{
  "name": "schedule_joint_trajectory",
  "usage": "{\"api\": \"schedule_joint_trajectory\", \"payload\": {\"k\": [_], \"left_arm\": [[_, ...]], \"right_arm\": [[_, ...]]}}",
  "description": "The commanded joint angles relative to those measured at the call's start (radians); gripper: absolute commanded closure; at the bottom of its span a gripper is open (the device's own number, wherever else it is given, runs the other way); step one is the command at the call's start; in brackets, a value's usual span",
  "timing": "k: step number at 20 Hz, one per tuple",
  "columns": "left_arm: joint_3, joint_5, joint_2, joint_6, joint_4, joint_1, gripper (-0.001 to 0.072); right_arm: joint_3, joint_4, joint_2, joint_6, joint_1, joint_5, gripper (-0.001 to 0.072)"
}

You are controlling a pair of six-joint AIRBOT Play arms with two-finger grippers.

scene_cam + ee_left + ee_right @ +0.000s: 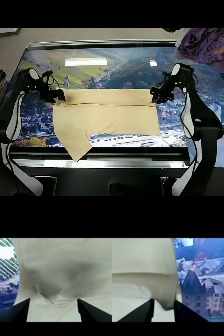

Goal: Fold the clothes and pants, and hang the long-sleeved shirts on hangers.

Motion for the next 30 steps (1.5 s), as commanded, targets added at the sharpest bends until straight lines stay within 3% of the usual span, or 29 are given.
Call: {"api": "schedule_joint_trajectory", "payload": {"k": [1,2,3,4,7,10,15,18,28,29,30], "left_arm": [[0.053,-0.061,0.045,0.005,-0.002,0.041,0.0027],[0.047,-0.078,0.079,-0.001,-0.005,0.067,0.0027],[0.025,-0.093,0.119,-0.005,-0.02,0.103,0.0027],[-0.026,-0.098,0.169,-0.005,-0.032,0.143,0.0027],[-0.344,-0.072,0.363,0.008,-0.111,0.27,0.0027],[-0.808,0.056,0.609,0.04,-0.221,0.38,0.0027],[-1.25,0.152,0.813,0.113,-0.375,0.405,0.0028],[-1.347,0.176,0.815,0.161,-0.459,0.37,0.0028],[-1.371,0.278,0.814,0.123,-0.485,0.182,0.0034],[-1.371,0.291,0.814,0.106,-0.485,0.169,0.0077],[-1.371,0.298,0.814,0.095,-0.486,0.155,0.0197]], "right_arm": [[0.0,-0.074,0.059,-0.037,0.0,0.072,0.0378],[0.0,-0.12,0.09,-0.068,-0.001,0.092,0.0315],[0.0,-0.148,0.122,-0.074,-0.012,0.104,0.0054],[-0.001,-0.119,0.154,-0.074,-0.04,0.108,0.0041],[-0.132,-0.028,0.265,-0.11,-0.152,0.085,0.005],[-0.47,0.164,0.424,-0.203,-0.262,-0.011,0.005],[-0.832,0.311,0.585,-0.318,-0.285,-0.14,0.005],[-0.855,0.381,0.593,-0.334,-0.285,-0.147,0.005],[-0.855,0.442,0.593,-0.331,-0.285,-0.142,0.005],[-0.855,0.446,0.593,-0.331,-0.285,-0.142,0.005],[-0.855,0.45,0.593,-0.331,-0.285,-0.144,0.005]]}}
